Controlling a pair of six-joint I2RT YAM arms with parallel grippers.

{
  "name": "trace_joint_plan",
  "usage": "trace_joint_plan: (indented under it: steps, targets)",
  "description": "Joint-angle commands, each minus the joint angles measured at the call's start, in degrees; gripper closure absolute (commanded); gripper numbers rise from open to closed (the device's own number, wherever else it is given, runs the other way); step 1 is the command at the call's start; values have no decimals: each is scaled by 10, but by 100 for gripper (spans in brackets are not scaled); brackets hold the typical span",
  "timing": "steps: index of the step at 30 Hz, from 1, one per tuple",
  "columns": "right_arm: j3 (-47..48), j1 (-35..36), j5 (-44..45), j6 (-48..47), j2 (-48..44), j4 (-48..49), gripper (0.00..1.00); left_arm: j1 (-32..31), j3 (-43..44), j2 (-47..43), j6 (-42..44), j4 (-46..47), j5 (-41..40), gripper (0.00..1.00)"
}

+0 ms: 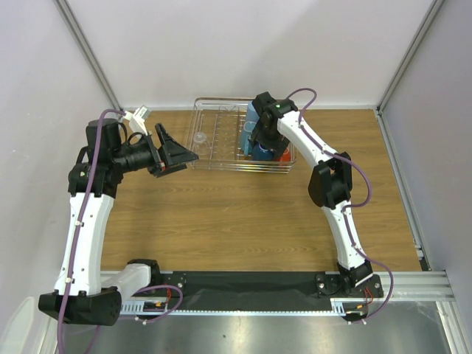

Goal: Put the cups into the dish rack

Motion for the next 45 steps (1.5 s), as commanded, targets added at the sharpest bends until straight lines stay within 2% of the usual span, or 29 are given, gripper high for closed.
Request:
trace_joint_plan:
  steps: [1,10,12,23,26,28,29,42,45]
  targets:
    - [2,-4,0,2,-2,24,87,6,17,-5,12,2,11,11]
    - [2,-8,-3,-3,11,32,85,7,19,-4,13,1,9,11]
    - [2,-8,-4,-6,10,33,77,7,19,-4,13,0,9,11]
    - [7,-8,-12,-15,5,31,53,8,18,-1,9,8,13,11]
    - [8,-10,-11,-17,5,29,43,8,18,1,8,11,14,11]
    - [9,-10,-12,-17,5,28,41,8,18,2,8,12,15,11]
    - [12,-11,-11,-17,6,28,35,7,18,2,8,12,15,11]
    - [27,-12,-11,-27,12,26,15,8,18,-1,6,13,16,11]
    - [27,-12,-10,-28,11,26,7,8,19,-2,6,14,16,11]
